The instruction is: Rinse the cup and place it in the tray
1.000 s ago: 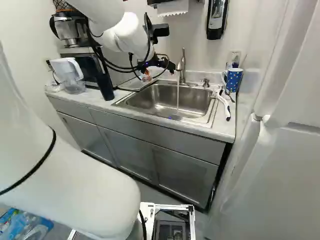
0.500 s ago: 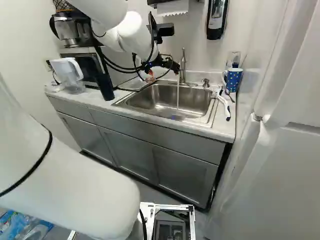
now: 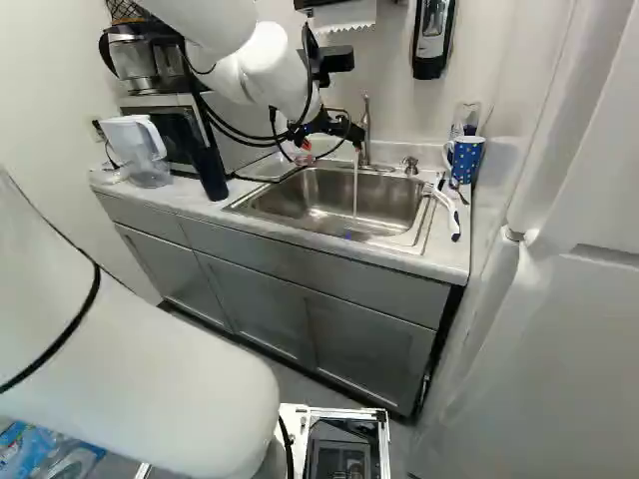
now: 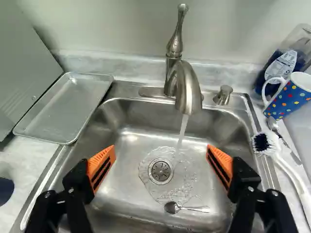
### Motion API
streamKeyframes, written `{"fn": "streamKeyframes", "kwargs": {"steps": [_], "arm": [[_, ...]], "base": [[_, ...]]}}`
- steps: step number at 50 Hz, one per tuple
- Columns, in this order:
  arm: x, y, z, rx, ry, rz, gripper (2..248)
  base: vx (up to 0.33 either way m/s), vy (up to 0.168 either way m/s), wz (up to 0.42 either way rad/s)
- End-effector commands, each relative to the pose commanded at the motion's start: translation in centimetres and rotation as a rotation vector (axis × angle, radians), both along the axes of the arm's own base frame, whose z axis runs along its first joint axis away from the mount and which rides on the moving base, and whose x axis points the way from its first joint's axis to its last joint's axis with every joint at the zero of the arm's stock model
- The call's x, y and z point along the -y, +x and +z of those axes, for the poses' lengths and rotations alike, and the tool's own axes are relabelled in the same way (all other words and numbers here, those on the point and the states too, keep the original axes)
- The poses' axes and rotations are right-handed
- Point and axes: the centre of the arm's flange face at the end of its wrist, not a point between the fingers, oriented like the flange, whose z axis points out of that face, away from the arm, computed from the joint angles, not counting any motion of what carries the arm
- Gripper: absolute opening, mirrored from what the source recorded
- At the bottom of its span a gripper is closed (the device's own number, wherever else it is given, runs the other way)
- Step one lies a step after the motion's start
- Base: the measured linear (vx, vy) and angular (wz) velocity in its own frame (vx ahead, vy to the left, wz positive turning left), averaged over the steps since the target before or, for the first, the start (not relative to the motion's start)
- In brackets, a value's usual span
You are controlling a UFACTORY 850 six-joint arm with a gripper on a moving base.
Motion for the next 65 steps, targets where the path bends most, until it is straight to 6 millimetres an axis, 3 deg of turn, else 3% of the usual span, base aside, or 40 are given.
{"fn": "streamKeyframes", "kwargs": {"steps": [17,65], "arm": [[-1.0,-0.1,0.0,0.001,0.000,0.022,247],[-8.1,-0.5,-0.1,0.005,-0.001,0.185,247]], "base": [[0.000,0.000,0.000],[0.000,0.000,0.000]]}}
